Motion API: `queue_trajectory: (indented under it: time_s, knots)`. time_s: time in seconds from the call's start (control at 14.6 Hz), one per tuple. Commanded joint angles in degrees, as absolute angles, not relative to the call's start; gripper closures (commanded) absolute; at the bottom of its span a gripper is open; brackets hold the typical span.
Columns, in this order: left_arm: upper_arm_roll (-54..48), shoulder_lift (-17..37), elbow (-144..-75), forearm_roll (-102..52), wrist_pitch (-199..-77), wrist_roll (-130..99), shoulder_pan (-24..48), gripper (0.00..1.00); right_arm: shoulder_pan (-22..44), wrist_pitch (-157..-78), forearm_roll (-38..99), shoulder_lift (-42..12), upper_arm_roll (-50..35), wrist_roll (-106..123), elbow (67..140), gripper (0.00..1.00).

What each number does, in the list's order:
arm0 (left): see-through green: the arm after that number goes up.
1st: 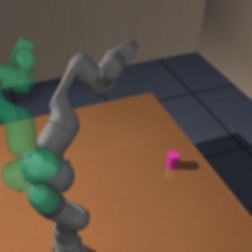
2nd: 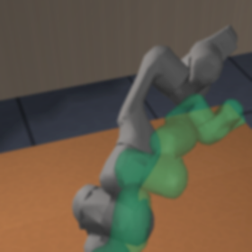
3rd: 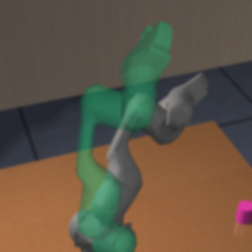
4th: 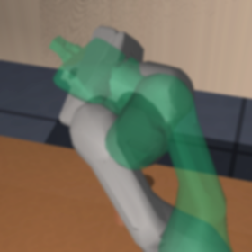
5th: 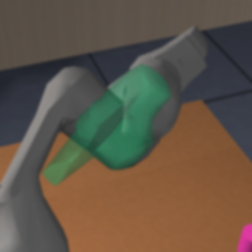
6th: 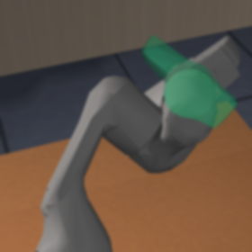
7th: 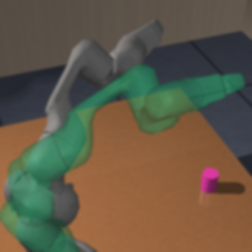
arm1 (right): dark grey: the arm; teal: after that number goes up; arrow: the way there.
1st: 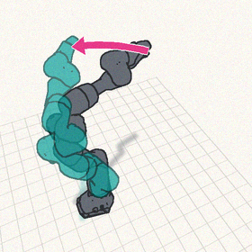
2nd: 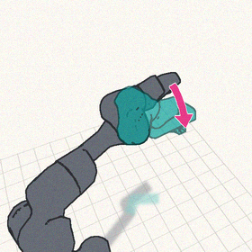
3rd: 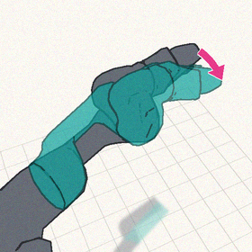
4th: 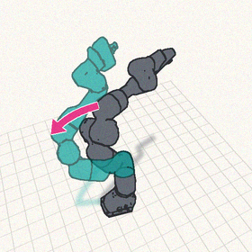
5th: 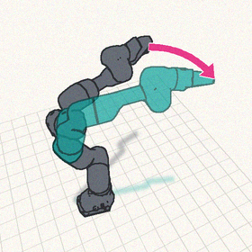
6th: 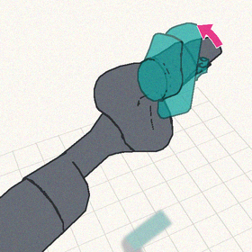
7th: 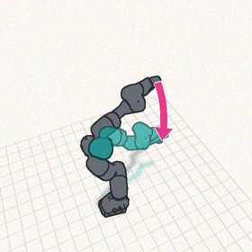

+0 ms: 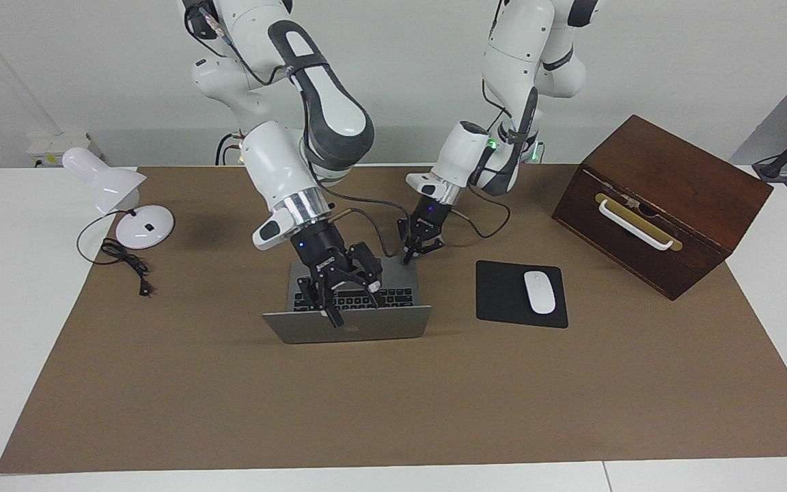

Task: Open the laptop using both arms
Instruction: 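Push the lid farther open with the right gripper, then withdraw it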

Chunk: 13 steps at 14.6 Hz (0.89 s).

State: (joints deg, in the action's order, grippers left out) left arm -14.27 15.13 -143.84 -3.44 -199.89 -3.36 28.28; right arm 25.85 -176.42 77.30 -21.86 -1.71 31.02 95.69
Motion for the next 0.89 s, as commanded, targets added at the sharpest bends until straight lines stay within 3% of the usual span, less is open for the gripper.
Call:
queue_trajectory:
  time_s: [0.0,0.55,0.82]
  knots:
    - [-13.18,18.19,-141.68,-4.04,-200.65,-2.37,28.21,1.0,24.44,-173.24,74.1,-22.68,-1.67,29.53,94.31,0.0]
    - [-13.36,15.65,-140.36,-6.94,-200.57,-6.76,29.09,1.0,21.98,-167.8,67.34,-22.41,-0.97,29.36,94.31,0.0]
    - [-13.36,13.28,-140.36,-6.94,-198.29,-9.05,29.09,1.0,20.74,-156.66,46.91,-21.8,3.33,16.31,91.86,0.0]
